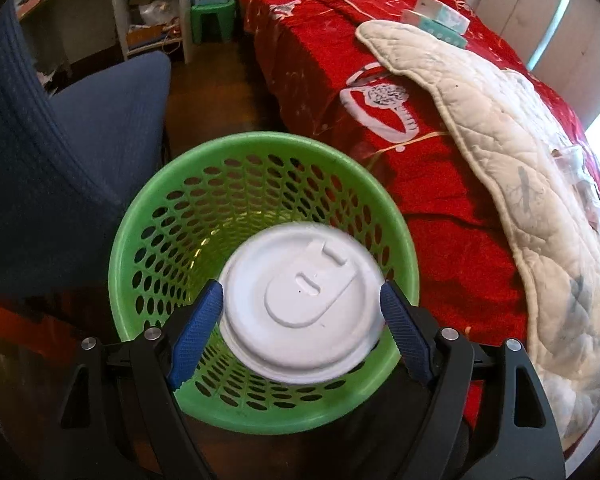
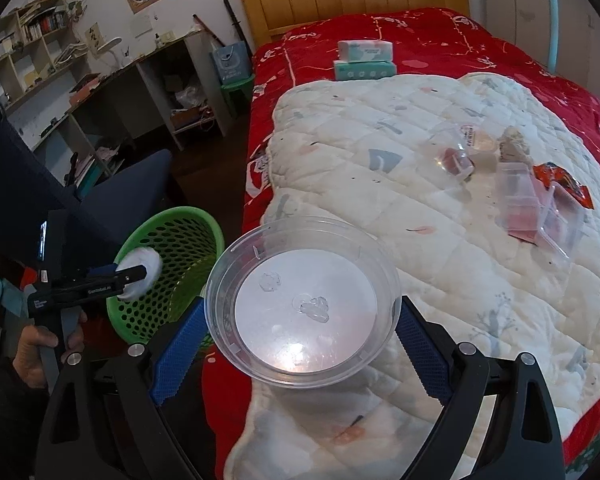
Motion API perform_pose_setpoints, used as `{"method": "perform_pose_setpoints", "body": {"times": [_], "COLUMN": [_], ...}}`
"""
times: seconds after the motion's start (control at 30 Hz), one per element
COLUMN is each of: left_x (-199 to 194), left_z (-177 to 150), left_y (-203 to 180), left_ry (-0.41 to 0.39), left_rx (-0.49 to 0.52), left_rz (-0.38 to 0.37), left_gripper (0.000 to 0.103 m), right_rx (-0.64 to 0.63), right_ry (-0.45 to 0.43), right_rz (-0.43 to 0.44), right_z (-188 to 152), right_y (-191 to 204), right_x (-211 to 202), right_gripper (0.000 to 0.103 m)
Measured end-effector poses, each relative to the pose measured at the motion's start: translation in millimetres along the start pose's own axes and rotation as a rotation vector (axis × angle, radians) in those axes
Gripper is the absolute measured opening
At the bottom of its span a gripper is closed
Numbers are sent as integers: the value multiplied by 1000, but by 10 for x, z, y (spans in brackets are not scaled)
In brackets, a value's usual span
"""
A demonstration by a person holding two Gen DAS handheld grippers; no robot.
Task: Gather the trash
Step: 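Carry the white lid to the wastebasket with the left gripper and release, then drop the clear plastic bowl into the wastebasket with the right gripper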
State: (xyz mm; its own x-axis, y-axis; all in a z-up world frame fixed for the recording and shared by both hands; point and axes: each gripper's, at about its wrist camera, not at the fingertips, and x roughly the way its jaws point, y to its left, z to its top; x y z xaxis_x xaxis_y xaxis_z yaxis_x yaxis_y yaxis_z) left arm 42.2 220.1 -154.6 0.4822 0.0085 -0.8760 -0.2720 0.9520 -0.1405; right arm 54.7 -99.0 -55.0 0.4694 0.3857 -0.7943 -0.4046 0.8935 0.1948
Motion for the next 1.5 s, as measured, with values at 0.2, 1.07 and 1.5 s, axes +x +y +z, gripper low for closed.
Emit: {"method": "perform_pose_setpoints", "body": {"times": [0.2, 1.07, 1.5], "left_x": [-89, -1001, -1026], "left_z": [-59, -372, -437], "left_y": [143, 892, 1094], "left_ry": [-17, -182, -189], "left_rx": [-36, -182, -246], "left_rz": [9, 58, 54], "left_gripper": [86, 86, 86], "right_rx": [-26, -232, -212], "right_ry": [12, 128, 175], "right_rz": [30, 218, 303], "right_z": [73, 302, 291], "right_y": [153, 1558, 1888], "right_x": [101, 968, 1344], "right_gripper": [89, 89, 92]}}
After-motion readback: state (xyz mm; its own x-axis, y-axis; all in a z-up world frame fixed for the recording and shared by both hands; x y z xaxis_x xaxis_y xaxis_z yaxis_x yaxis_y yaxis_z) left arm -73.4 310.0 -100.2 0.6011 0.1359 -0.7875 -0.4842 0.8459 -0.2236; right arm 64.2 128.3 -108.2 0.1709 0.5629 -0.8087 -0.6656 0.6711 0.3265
